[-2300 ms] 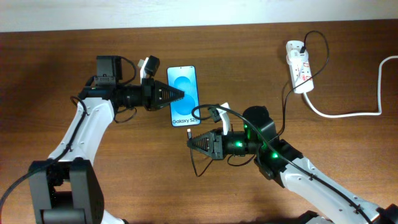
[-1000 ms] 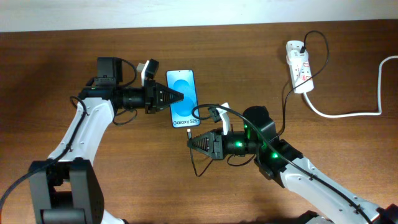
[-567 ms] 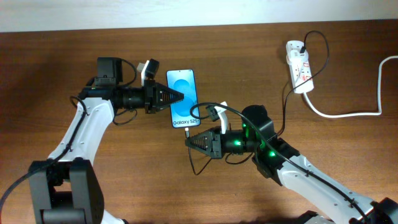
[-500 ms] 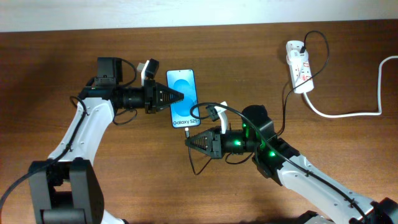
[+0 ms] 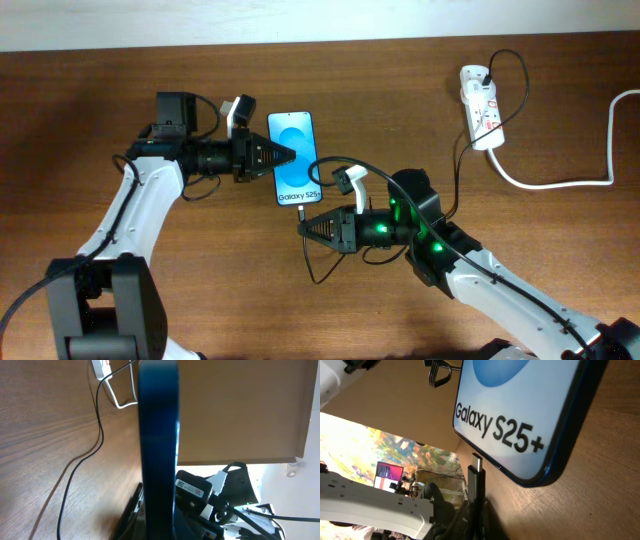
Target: Plug charger to phone and switch on socket
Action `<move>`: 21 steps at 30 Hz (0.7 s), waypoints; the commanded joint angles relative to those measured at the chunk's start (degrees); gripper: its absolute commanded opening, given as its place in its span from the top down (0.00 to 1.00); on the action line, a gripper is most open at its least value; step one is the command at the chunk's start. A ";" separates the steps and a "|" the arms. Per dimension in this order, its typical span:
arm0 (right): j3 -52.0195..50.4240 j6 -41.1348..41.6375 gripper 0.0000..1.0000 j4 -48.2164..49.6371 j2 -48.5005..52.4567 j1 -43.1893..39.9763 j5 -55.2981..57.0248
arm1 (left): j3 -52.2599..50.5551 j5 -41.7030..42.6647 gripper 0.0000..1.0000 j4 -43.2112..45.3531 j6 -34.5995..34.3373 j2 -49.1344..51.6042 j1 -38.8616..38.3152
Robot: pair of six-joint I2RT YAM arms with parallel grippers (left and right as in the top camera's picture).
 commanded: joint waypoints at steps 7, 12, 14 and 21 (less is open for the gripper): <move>-0.09 3.15 0.96 0.26 0.17 -0.15 0.20 | 0.48 2.82 1.00 0.15 1.14 -0.13 0.17; -0.09 3.13 0.96 0.87 0.17 -0.22 0.44 | 0.48 2.82 1.00 0.15 1.14 -0.13 0.17; -0.09 3.13 0.96 0.87 0.17 -0.26 0.57 | 0.48 2.82 1.00 0.15 1.14 -0.13 0.17; -0.09 3.21 0.96 0.85 0.17 -0.26 1.70 | 0.48 3.06 1.00 0.15 1.14 -0.13 0.17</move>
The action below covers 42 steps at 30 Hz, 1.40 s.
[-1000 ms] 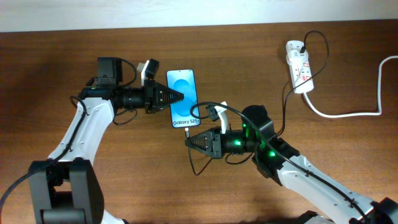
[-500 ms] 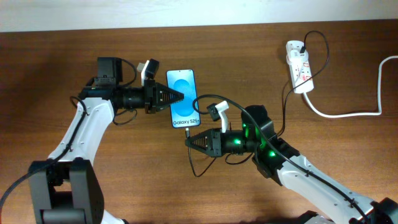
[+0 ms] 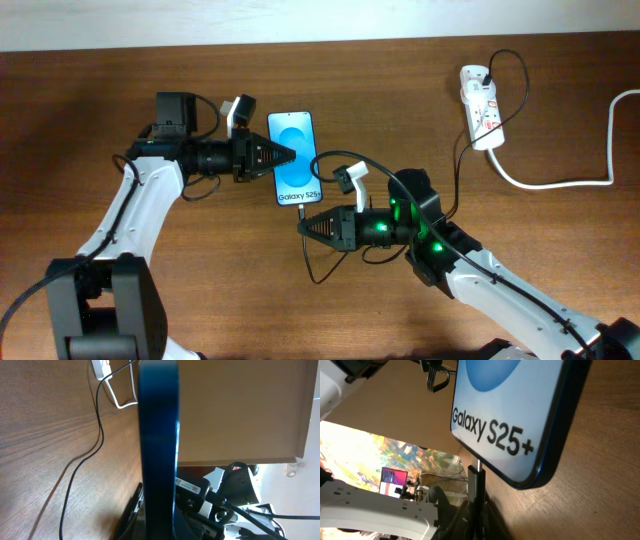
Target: Plug charger to phone and switch on socket
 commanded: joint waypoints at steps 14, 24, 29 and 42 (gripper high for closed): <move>-0.09 1.03 0.96 0.42 2.62 -0.24 1.90 | 0.48 3.21 1.00 0.15 1.16 -0.13 -0.96; -0.09 1.29 0.96 6.49 4.13 -0.24 -4.28 | 0.48 1.88 1.00 0.22 1.16 -0.13 -1.36; -0.11 1.31 0.96 4.76 4.13 -0.24 -5.53 | 0.48 1.68 1.00 2.10 1.11 -0.13 -1.36; -0.11 0.24 0.96 3.10 3.39 -0.26 -4.81 | 0.48 1.68 1.00 2.56 1.11 -0.13 -0.35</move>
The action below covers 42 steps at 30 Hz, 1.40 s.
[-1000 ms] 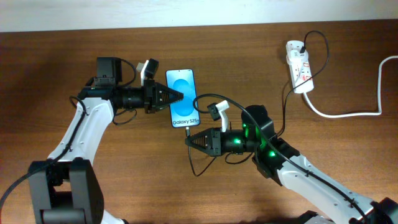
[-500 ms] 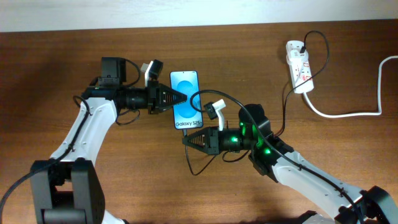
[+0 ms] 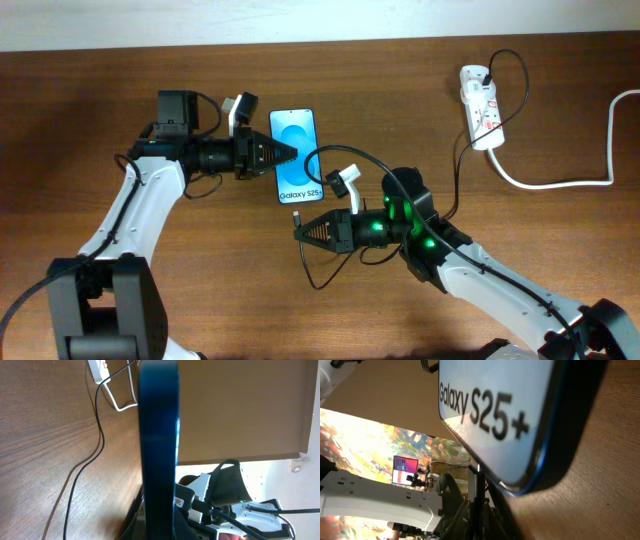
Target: Plug charger to phone and switch on socket
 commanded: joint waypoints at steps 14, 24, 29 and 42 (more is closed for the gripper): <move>-0.07 1.01 0.96 -2.73 -3.15 -0.31 1.01 | 0.48 0.61 1.00 0.15 1.09 -0.13 1.22; -0.07 0.87 0.96 -2.21 -3.19 -2.40 -0.26 | 0.48 0.46 1.00 0.17 1.09 -0.13 1.22; -0.07 0.90 0.96 -2.19 -3.19 -4.74 -1.90 | 0.48 0.46 1.00 0.15 1.11 -0.13 1.22; -0.07 0.66 0.96 -2.21 -3.10 -1.42 -1.38 | 0.48 0.48 1.00 0.15 1.09 -0.13 1.22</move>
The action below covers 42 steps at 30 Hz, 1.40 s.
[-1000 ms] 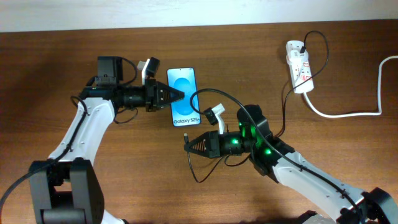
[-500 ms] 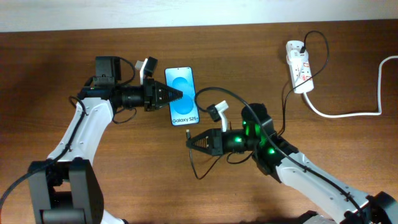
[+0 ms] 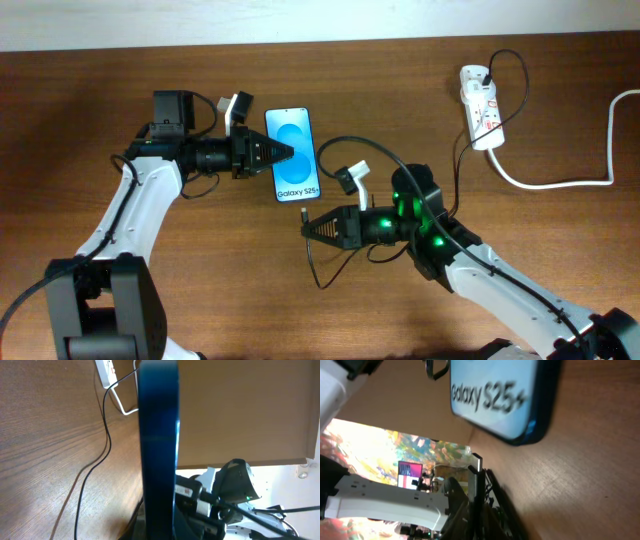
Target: Plug charger to phone and switch on socket
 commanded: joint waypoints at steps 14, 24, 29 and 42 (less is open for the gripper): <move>-0.07 -2.47 0.96 2.93 1.03 0.61 1.92 | 0.48 1.95 1.00 0.15 1.09 -0.13 0.20; -0.07 -2.49 0.96 2.99 1.05 0.61 3.89 | 0.48 1.95 1.00 0.15 1.09 -0.13 0.20; -0.07 -2.47 0.96 2.97 1.05 0.68 3.96 | 0.48 1.95 1.00 0.15 1.09 -0.13 0.20; -0.07 -2.43 0.96 2.78 1.05 2.21 3.61 | 0.48 2.16 1.00 0.09 0.02 -0.13 0.20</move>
